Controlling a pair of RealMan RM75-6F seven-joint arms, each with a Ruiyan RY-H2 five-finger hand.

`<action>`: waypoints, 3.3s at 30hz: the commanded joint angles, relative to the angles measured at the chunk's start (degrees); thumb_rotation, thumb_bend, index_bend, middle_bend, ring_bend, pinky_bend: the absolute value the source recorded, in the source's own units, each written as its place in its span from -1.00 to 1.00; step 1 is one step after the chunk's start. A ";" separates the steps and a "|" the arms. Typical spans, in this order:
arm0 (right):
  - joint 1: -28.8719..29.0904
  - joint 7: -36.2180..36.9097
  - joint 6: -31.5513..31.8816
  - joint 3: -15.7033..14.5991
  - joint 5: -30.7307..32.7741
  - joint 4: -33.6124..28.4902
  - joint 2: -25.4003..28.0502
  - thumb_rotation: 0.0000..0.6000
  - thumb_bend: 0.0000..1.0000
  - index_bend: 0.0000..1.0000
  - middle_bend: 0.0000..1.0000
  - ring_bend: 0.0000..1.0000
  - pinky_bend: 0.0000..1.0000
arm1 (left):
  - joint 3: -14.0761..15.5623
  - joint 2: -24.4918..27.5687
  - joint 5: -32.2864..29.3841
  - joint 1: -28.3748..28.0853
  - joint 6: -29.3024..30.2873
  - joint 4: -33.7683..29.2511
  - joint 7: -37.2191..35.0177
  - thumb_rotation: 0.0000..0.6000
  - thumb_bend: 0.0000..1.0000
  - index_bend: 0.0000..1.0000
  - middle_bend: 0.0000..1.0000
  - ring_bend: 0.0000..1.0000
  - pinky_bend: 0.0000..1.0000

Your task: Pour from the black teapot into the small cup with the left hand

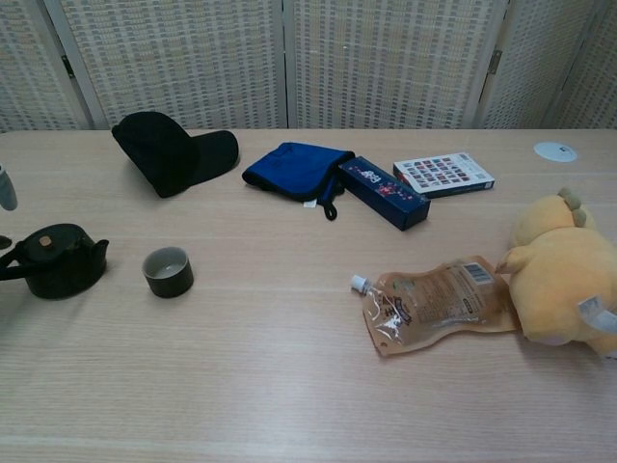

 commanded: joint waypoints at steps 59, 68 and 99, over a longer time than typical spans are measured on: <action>-0.61 -1.77 2.59 2.17 1.93 -1.05 0.57 1.00 -0.78 -0.53 -0.43 -0.54 -0.47 | -4.36 -11.34 -10.30 -7.38 -10.07 18.81 4.59 0.99 -0.89 -0.64 -0.55 -0.56 -1.00; -0.72 -1.47 2.68 2.11 1.87 -0.83 0.55 1.00 -0.78 -0.53 -0.43 -0.54 -0.47 | -4.20 -9.36 -8.77 -5.70 -7.04 15.86 3.06 1.00 -0.88 -0.62 -0.55 -0.55 -1.00; -1.30 -0.79 3.18 1.76 1.68 -0.02 0.23 1.00 -0.78 -0.53 -0.43 -0.54 -0.47 | -2.25 -8.80 -1.64 -1.71 -2.17 10.99 -0.11 1.00 -0.89 -0.20 -0.24 -0.25 -1.00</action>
